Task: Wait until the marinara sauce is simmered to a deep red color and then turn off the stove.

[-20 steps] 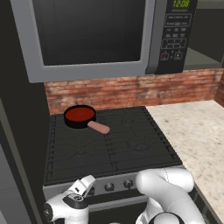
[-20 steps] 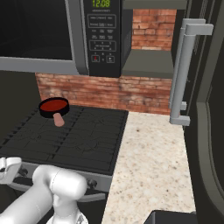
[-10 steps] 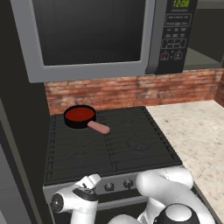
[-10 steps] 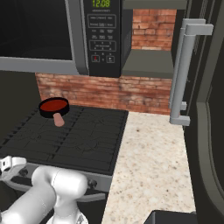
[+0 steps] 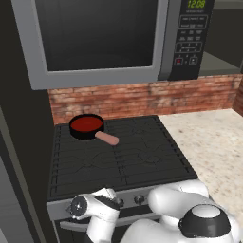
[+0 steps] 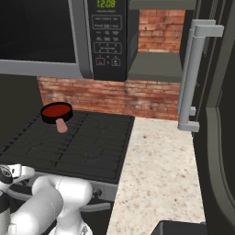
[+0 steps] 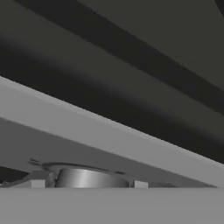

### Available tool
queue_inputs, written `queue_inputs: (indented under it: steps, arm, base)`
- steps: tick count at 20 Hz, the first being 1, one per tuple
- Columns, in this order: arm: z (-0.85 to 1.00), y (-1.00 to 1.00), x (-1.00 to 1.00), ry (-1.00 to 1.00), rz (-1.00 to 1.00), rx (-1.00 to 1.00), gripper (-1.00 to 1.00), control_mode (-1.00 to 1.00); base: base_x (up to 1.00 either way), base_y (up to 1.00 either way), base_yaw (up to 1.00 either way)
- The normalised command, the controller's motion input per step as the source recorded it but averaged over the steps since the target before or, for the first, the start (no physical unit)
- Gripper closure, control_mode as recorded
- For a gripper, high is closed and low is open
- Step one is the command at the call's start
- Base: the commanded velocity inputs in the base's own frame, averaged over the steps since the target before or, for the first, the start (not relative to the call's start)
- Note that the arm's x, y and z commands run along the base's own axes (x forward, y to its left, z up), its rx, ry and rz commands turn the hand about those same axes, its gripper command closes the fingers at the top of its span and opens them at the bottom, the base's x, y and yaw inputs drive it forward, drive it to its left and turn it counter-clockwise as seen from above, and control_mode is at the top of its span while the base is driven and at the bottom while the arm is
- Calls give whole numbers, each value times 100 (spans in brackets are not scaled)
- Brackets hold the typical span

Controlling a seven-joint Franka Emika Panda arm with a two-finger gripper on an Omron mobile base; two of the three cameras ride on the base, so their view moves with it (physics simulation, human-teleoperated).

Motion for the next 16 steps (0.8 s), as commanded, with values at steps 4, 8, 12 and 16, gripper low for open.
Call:
queue_inputs:
  steps: [4, 8, 12, 16]
  arm:
    - [-16, -39, 0, 10, 0, 26, 100, -100]
    - [-18, -35, 0, 10, 0, 25, 100, -100]
    - [-18, -33, 0, 10, 0, 23, 100, -100]
    - [-19, -30, 0, 9, 0, 21, 100, -100]
  base:
    - [0, 0, 0]
    - [0, 0, 0]
    - [0, 0, 0]
    - [0, 0, 0]
